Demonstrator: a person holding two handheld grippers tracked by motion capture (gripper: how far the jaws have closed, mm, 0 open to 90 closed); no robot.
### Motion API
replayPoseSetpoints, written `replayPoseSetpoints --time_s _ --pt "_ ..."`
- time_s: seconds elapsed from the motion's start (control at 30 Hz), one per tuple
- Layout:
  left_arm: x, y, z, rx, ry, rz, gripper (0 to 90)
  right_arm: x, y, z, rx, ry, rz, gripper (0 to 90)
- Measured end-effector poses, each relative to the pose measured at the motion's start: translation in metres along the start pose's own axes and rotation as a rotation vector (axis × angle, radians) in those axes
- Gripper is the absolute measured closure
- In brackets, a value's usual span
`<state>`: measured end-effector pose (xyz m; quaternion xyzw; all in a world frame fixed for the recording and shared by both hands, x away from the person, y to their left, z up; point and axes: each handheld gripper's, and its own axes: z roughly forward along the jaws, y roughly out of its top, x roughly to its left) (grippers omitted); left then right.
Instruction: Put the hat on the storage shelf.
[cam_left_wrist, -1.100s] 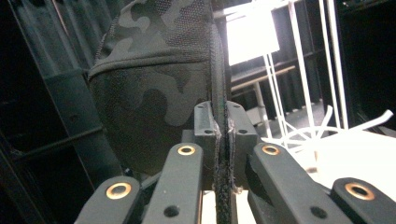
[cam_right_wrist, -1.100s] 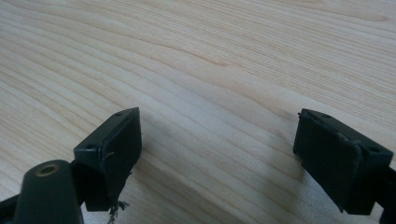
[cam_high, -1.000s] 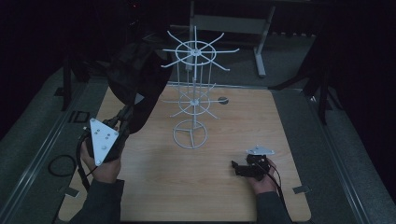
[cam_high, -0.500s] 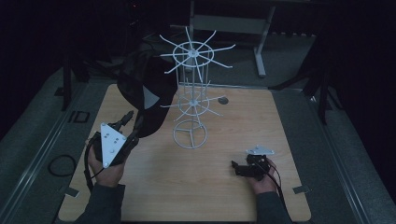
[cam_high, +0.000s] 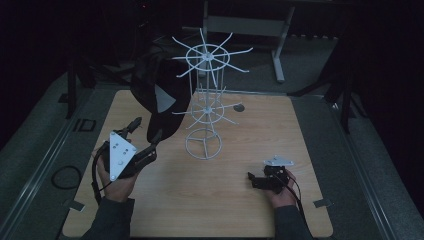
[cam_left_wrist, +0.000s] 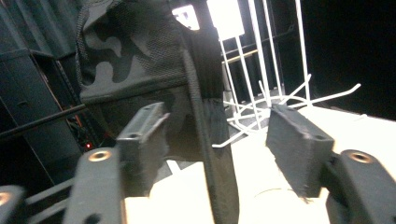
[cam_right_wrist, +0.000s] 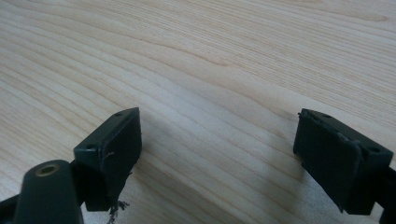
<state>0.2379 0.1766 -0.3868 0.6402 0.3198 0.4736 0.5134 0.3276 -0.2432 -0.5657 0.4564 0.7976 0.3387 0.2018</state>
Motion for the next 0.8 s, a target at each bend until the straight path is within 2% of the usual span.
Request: replayPoseSetpoints --time_s 0.1,0.13,0.23,0.27,0.37,0.4,0.47,0.5,0.8 --pt "0.0 0.001 -0.001 -0.004 0.004 -0.007 31.0 0.0 0.0 0.0 0.0 0.0 0.0 15.0" --pt "0.002 0.001 -0.001 -0.004 0.004 -0.022 28.9 0.0 0.0 0.0 0.0 0.0 0.0 15.0" --pt "0.003 0.002 -0.002 -0.001 0.001 -0.033 24.5 0.0 0.0 0.0 0.0 0.0 0.0 15.0" --pt "0.005 0.001 -0.002 0.006 -0.009 -0.052 23.0 0.0 0.0 0.0 0.0 0.0 0.0 15.0" --pt "0.006 0.001 -0.003 0.005 -0.011 -0.064 21.0 0.0 0.0 0.0 0.0 0.0 0.0 15.0" --pt "0.01 0.001 -0.005 0.01 -0.033 -0.093 20.2 0.0 0.0 0.0 0.0 0.001 0.001 15.0" --pt "0.011 0.001 -0.005 0.014 -0.046 -0.101 20.0 0.0 0.0 0.0 -0.001 0.001 0.001 15.0" --pt "0.013 0.001 -0.006 0.027 -0.065 -0.117 19.8 0.0 0.0 0.0 -0.001 0.001 0.002 15.0" --pt "0.02 -0.002 -0.006 0.049 -0.115 -0.183 20.2 0.0 0.0 0.0 -0.002 0.001 0.002 15.0"
